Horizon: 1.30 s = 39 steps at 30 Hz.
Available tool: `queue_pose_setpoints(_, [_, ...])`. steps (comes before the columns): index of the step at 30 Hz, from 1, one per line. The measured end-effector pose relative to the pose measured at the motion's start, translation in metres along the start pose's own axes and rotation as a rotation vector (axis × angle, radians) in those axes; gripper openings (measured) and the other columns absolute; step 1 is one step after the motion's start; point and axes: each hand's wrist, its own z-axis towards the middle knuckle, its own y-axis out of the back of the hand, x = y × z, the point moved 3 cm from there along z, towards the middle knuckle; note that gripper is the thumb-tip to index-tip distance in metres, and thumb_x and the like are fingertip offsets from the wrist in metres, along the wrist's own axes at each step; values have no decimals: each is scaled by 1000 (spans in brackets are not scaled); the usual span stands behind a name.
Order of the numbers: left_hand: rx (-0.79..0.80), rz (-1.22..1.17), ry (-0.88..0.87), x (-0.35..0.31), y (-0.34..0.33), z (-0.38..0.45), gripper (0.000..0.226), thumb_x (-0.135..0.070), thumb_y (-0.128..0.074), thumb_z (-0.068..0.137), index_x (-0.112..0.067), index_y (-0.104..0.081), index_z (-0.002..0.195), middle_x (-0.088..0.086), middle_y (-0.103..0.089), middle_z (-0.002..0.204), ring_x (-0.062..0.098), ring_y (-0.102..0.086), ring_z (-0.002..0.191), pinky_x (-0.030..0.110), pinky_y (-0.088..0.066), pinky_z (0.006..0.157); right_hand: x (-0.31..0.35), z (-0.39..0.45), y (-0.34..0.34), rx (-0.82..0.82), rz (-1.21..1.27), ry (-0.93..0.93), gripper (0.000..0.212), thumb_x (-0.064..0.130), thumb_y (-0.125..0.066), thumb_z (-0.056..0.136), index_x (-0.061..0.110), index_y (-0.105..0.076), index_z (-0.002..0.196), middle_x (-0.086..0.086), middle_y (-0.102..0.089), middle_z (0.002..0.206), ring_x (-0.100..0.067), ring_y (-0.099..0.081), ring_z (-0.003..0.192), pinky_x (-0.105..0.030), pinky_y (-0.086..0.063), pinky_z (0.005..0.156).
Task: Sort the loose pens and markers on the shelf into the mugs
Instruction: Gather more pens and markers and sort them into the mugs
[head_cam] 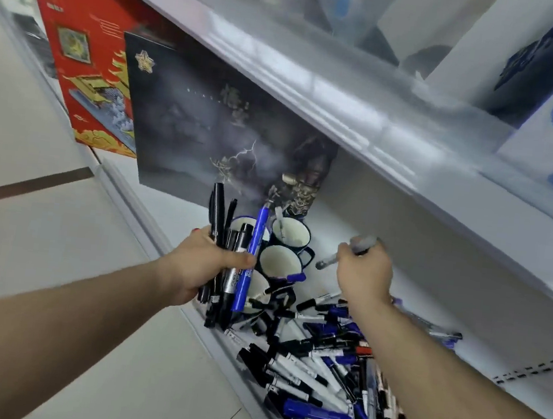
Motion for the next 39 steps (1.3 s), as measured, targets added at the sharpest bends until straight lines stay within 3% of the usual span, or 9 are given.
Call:
queue_pose_setpoints(2, [-13, -113, -20, 7, -7, 8, 47, -4, -82, 70, -5, -63, 113, 13, -74, 96, 27, -73, 85, 36, -57, 71, 3, 17, -12, -28, 32, 49, 22, 16, -62, 80, 31, -46, 85, -4, -68, 85, -19, -67, 70, -27, -48, 59])
queue_pose_setpoints(5, [-61, -259, -29, 29, -13, 17, 70, -13, -90, 57, -8, -58, 119, 15, -71, 108, 30, -72, 93, 44, -57, 80, 3, 36, -27, -51, 17, 190, 39, 17, -61, 80, 41, -36, 99, -4, -67, 73, -24, -66, 63, -36, -54, 58])
queue_pose_setpoints(10, [-53, -324, 23, 56, -21, 14, 35, 3, -73, 77, -7, -64, 110, 10, -74, 91, 27, -72, 84, 42, -56, 79, -8, 53, -64, 55, -126, 298, 26, 12, -59, 91, 20, -49, 113, 3, -63, 80, -20, -62, 75, -31, -50, 70])
queue_pose_setpoints(18, [-59, -363, 34, 60, -18, 13, 30, 3, -70, 79, -12, -67, 105, 6, -73, 90, 24, -71, 84, 40, -55, 78, -35, 72, -104, 231, -412, 358, 23, 22, -57, 93, 30, -49, 113, 17, -60, 88, -25, -56, 94, -38, -50, 78])
queue_pose_setpoints(22, [-57, -366, 43, 61, -19, 9, 32, 2, -72, 78, -10, -66, 107, 10, -73, 92, 27, -71, 85, 41, -56, 76, -46, 81, -107, 324, -678, 383, 22, 23, -48, 96, 28, -55, 117, 5, -68, 110, -25, -50, 112, -36, -36, 94])
queue_pose_setpoints(26, [-58, -371, 52, 62, -22, 6, 32, 4, -71, 79, -8, -65, 108, 15, -73, 96, 32, -71, 88, 45, -57, 81, -50, 73, -107, 463, -924, 359, 39, 32, -34, 102, 24, -48, 137, 3, -43, 148, -20, -26, 136, -38, -21, 102])
queue_pose_setpoints(31, [-67, -385, 59, 64, -24, 5, 34, 4, -72, 78, -8, -66, 109, 16, -73, 98, 36, -71, 91, 49, -57, 86, -52, 68, -99, 683, -919, 163, 66, 57, -24, 99, 31, -3, 156, 6, 8, 165, -21, 8, 151, -45, -4, 117])
queue_pose_setpoints(35, [-70, -400, 53, 64, -25, 5, 31, 3, -71, 80, -8, -64, 108, 8, -73, 84, 26, -71, 78, 40, -57, 72, -43, 66, -77, 392, -500, 77, 58, 42, -42, 99, 26, -27, 152, -3, -31, 157, -26, -30, 142, -40, -28, 111])
queue_pose_setpoints(39, [-85, -461, 66, 65, -26, 7, 41, -1, -74, 75, -6, -64, 114, 11, -73, 89, 28, -72, 80, 40, -57, 71, -46, 31, -47, 175, -4, -101, 20, 22, -54, 97, 21, -61, 116, 1, -65, 117, -19, -65, 102, -30, -48, 81])
